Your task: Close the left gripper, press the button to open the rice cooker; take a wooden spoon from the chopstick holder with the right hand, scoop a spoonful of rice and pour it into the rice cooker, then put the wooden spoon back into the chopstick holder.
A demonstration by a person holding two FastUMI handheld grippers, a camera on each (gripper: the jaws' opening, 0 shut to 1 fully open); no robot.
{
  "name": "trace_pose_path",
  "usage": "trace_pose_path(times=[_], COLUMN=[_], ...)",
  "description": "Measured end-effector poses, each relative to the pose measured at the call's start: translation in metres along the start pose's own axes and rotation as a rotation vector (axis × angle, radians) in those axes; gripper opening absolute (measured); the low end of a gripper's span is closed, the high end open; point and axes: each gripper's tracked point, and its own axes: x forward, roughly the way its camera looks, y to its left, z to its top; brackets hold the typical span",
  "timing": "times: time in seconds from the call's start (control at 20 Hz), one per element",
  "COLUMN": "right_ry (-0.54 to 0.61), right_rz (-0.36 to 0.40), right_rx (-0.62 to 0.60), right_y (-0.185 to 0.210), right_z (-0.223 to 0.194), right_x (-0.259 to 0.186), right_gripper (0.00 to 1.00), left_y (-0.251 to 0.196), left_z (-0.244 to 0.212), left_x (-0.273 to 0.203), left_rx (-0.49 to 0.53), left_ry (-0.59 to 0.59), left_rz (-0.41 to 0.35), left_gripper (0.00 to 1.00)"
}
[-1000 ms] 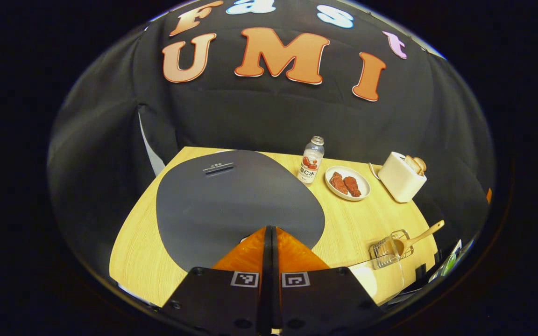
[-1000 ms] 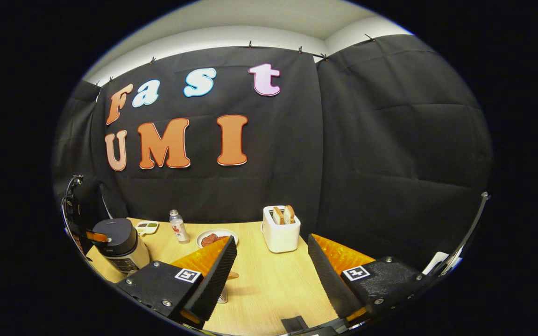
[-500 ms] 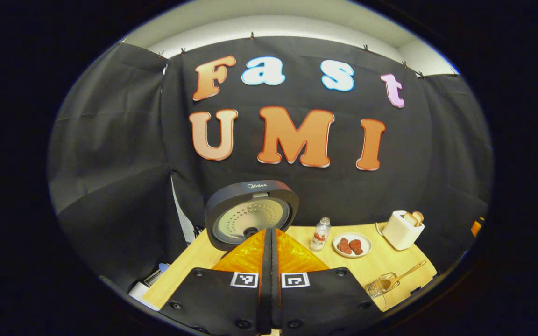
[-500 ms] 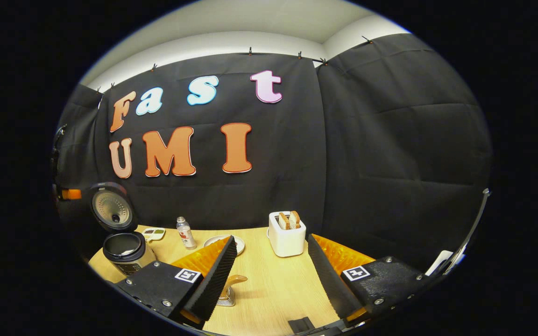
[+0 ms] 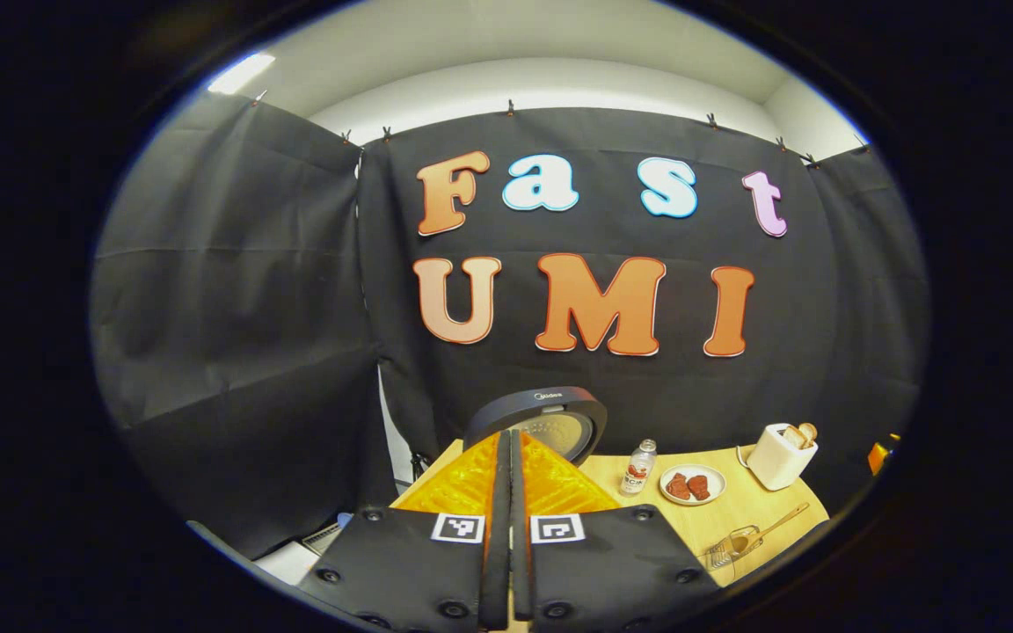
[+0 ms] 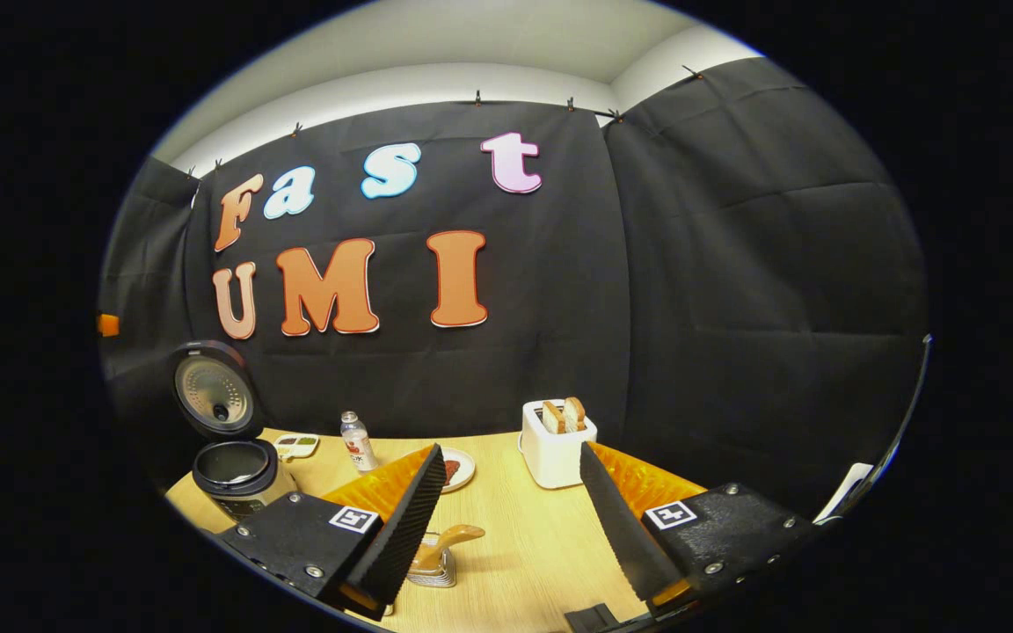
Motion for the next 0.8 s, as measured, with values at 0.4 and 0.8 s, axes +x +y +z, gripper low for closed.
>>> trace_pose_path(times=[0.4, 0.8], right_ry=[0.055, 0.184], right_rz=[0.066, 0.059], right_rx=[0.024, 0.148], right_y=[0.032, 0.039], right_z=[-0.067, -0.136], right_x=[0.039, 0.070], right_gripper=[0.99, 0.94], left_y=[0.027, 0.064], left_z=[0.006, 0.020], left_x=[-0.028, -0.061], left_rx=[-0.064, -0.033], left_ry=[-0.029, -0.087], left_rz=[0.048, 0.157], left_gripper=[0.66, 0.98])
